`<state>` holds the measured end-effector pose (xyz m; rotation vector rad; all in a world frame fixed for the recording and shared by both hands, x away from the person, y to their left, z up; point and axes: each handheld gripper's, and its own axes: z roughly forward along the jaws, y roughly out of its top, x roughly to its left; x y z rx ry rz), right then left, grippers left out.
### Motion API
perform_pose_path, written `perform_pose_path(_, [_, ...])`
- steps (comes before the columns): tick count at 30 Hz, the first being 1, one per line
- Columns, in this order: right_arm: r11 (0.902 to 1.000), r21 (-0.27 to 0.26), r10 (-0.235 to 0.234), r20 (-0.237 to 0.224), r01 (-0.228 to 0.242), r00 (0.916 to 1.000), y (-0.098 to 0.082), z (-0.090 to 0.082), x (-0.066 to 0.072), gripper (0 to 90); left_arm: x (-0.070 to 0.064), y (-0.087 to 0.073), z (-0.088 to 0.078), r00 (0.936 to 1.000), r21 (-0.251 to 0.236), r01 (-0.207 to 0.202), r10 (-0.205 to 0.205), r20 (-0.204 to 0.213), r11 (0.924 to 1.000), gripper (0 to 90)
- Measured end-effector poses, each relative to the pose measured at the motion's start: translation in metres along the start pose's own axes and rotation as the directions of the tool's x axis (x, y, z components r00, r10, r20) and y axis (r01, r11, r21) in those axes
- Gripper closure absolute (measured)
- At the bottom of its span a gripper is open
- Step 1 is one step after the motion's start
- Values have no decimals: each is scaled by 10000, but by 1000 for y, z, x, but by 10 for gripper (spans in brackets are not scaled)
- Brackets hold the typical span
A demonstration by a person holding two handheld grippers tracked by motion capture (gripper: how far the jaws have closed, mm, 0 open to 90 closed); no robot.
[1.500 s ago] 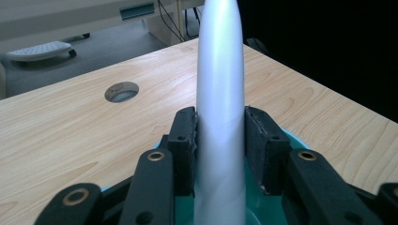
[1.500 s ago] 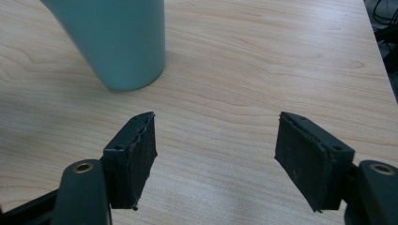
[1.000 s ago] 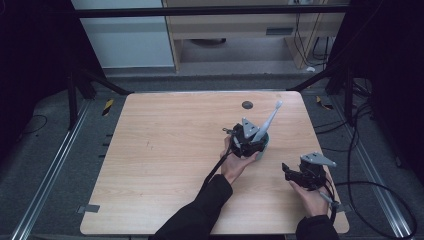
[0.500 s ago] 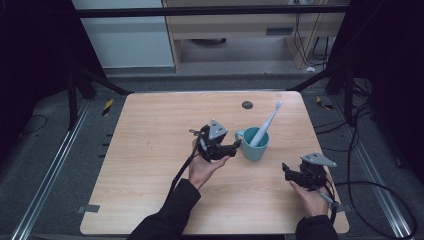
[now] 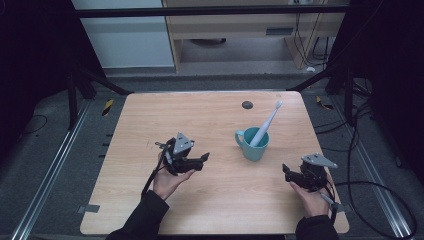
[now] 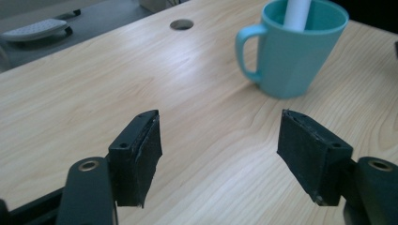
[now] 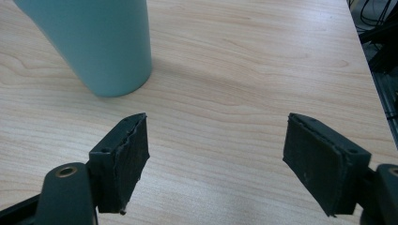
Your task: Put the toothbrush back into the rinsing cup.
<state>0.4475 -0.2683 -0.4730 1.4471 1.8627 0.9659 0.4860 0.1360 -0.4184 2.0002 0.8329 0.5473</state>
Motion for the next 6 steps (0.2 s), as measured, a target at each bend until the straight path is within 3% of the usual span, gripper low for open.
perform_pose_path(4, [10000, -50, 33, 6, -33, 10000, -1, -1, -1, 224, 8, -16, -11, 9996, 260, -96, 104, -275, 9996, 286])
perform_pose_path(6, [10000, -23, 58, 17, -58, 10000, -1, -1, -1, 221, 15, -26, -17, 9991, 305, 121, -109, -399, 9995, 282])
